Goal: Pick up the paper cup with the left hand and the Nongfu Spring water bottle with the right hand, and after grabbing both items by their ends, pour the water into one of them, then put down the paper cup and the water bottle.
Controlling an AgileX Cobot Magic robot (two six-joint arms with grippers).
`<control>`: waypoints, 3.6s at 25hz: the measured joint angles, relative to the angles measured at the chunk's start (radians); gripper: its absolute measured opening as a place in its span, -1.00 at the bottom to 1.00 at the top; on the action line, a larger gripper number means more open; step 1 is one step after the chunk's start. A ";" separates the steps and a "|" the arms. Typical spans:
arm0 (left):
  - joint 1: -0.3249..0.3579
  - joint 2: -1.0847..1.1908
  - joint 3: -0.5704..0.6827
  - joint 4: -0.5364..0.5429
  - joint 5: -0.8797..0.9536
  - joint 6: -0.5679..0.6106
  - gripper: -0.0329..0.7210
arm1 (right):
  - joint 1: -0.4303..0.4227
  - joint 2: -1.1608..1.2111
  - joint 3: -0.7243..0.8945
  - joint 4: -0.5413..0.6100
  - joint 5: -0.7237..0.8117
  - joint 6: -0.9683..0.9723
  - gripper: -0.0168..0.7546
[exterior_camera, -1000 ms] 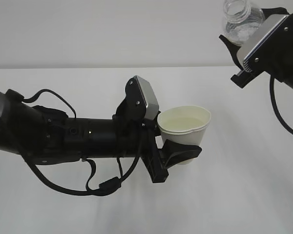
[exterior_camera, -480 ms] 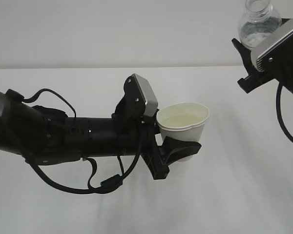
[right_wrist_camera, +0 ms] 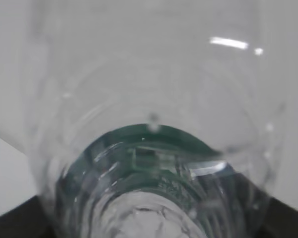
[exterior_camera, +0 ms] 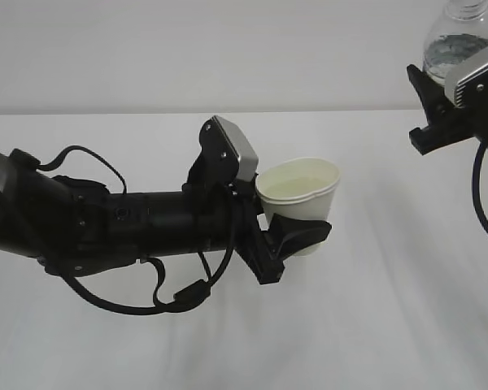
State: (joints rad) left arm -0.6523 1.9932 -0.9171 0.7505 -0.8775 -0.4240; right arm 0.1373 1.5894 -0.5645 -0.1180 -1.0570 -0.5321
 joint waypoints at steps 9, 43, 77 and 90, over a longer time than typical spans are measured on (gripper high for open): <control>0.004 0.000 0.000 -0.113 0.002 0.062 0.23 | 0.000 0.000 0.000 0.023 0.026 0.036 0.30; 0.325 0.000 0.000 -0.219 0.016 0.089 0.23 | 0.000 0.000 0.000 0.172 0.147 0.111 0.30; 0.536 0.090 0.000 -0.281 0.051 0.142 0.23 | 0.000 0.000 0.000 0.220 0.199 0.142 0.18; 0.536 0.111 0.000 -0.380 0.027 0.236 0.23 | 0.000 0.000 0.000 0.178 0.213 0.200 0.18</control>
State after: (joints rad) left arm -0.1162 2.1041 -0.9171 0.3710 -0.8503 -0.1878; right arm 0.1373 1.5894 -0.5645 0.0597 -0.8441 -0.3322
